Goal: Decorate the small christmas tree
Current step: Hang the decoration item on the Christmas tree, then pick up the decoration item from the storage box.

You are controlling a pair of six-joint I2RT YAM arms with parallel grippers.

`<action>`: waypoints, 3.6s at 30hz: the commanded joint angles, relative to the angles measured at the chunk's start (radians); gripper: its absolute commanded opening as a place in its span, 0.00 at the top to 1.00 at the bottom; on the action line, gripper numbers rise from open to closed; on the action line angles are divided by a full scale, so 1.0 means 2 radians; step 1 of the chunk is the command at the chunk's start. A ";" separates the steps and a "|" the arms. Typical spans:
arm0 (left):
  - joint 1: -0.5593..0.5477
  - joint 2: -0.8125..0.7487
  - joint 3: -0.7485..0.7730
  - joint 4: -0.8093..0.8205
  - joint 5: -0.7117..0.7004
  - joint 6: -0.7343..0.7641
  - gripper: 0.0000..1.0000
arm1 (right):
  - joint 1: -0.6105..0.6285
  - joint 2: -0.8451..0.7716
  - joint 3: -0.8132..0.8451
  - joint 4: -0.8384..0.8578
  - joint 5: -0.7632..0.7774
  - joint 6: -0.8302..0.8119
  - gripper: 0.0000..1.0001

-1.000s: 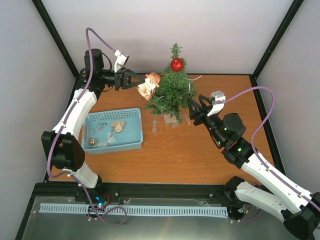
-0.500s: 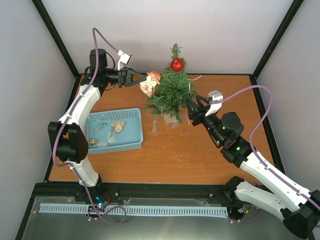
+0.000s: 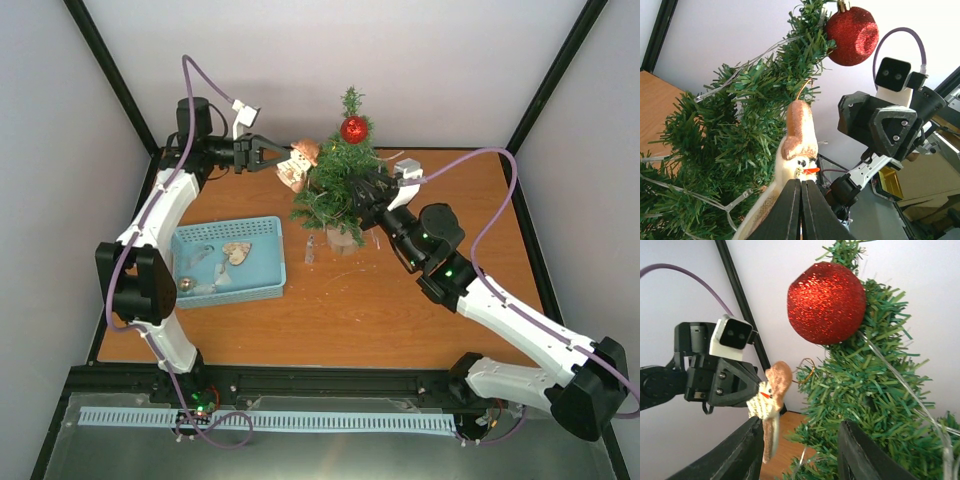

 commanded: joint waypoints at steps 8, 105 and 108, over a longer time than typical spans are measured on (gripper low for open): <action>0.002 0.020 -0.001 0.035 0.002 -0.014 0.99 | 0.014 0.010 0.015 0.030 0.016 -0.006 0.58; 0.016 -0.142 -0.458 -0.009 -0.740 -0.178 0.51 | 0.021 -0.174 -0.117 -0.199 0.092 -0.055 0.00; 0.016 -0.132 -0.459 0.006 -0.731 -0.178 0.54 | 0.021 -0.169 -0.119 -0.192 0.096 -0.047 0.00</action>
